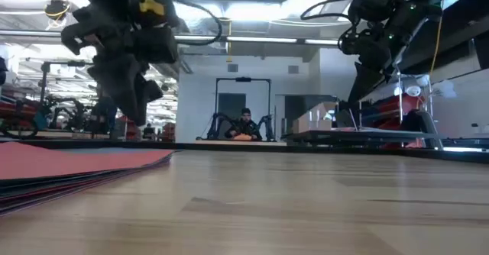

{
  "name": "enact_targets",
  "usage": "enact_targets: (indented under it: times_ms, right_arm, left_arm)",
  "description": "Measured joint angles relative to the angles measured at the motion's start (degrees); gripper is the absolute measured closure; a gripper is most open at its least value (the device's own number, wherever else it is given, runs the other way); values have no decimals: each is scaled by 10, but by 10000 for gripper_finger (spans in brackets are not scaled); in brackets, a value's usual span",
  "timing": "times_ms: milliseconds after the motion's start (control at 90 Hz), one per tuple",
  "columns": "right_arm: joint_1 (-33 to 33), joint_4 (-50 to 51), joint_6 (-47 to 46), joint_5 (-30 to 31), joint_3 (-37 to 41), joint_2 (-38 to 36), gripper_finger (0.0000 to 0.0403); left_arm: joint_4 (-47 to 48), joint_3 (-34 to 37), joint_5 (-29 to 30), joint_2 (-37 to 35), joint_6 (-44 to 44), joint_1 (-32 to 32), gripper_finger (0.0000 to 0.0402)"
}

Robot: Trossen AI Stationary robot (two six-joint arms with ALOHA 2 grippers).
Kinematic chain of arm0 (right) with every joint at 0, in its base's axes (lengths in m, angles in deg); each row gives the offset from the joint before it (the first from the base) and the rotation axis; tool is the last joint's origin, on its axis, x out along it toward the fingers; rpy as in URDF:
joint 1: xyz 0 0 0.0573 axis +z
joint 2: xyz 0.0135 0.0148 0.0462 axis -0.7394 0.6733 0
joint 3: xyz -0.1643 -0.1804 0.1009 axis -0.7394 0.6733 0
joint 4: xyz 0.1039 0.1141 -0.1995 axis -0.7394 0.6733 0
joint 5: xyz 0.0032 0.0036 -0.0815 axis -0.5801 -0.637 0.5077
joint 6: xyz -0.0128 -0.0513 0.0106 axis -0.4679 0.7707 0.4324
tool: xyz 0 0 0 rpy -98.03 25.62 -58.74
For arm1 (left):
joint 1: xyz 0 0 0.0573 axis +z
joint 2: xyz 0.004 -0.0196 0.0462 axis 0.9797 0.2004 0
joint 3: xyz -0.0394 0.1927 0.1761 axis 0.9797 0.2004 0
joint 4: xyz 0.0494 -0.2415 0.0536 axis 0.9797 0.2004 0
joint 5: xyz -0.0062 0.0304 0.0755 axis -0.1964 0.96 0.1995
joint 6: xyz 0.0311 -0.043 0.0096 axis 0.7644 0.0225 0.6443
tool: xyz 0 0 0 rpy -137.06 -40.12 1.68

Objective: Organize paper
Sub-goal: Move the red paper to the top right of the table

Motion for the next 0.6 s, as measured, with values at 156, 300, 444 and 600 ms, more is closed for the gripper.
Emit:
enact_targets:
  times_ms: [156,300,444,600]
  right_arm:
    - [0,0,0,0,0,0,359]
    - [0,0,0,0,0,0,359]
    - [0,0,4,0,0,0,359]
    - [0,0,5,0,0,0,359]
  left_arm:
    - [-23,0,20,25,13,0,252]
    - [-39,0,19,42,15,0,229]
    - [-37,0,15,63,15,0,216]
    - [-44,0,20,82,22,0,210]
